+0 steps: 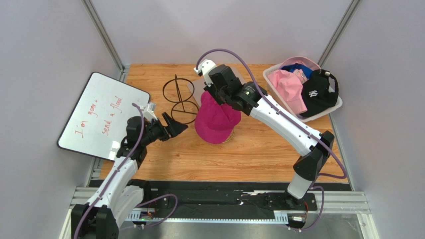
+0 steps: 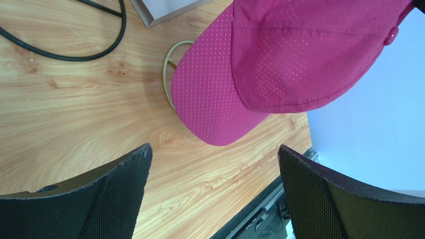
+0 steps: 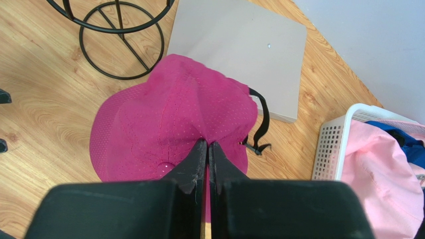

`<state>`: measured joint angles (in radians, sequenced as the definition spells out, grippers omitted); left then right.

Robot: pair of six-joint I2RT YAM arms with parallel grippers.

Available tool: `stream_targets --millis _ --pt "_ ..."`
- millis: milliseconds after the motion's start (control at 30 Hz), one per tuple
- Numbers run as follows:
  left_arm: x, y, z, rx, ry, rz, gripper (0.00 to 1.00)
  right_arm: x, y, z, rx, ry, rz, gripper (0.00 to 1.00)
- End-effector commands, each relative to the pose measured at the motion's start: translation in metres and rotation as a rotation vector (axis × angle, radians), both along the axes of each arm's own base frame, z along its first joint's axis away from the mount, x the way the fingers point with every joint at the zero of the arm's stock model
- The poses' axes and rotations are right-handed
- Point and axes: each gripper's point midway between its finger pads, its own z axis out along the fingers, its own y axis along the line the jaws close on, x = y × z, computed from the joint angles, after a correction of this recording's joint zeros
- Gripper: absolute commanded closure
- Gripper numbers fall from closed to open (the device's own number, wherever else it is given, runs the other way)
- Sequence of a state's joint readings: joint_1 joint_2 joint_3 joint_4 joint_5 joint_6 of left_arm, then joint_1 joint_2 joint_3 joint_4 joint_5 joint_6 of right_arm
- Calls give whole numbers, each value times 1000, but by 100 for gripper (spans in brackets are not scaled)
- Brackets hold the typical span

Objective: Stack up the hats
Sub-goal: Place the hat on the hat stand.

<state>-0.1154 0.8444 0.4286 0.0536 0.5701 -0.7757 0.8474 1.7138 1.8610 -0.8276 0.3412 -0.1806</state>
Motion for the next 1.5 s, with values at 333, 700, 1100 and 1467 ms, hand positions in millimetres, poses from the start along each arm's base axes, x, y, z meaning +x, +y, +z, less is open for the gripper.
stream_targets --millis 333,700,1100,1467 --pt "-4 5 30 64 -103 -14 0 33 -8 7 -33 -70 -101 97" --pt "-5 -8 58 130 -195 -39 0 40 -25 -20 24 0 -128 97" --pt "4 -36 67 129 -211 -100 0 35 -27 -31 84 37 -122 85" --pt "3 -33 70 144 -214 -91 0 32 -40 -4 162 18 -144 42"
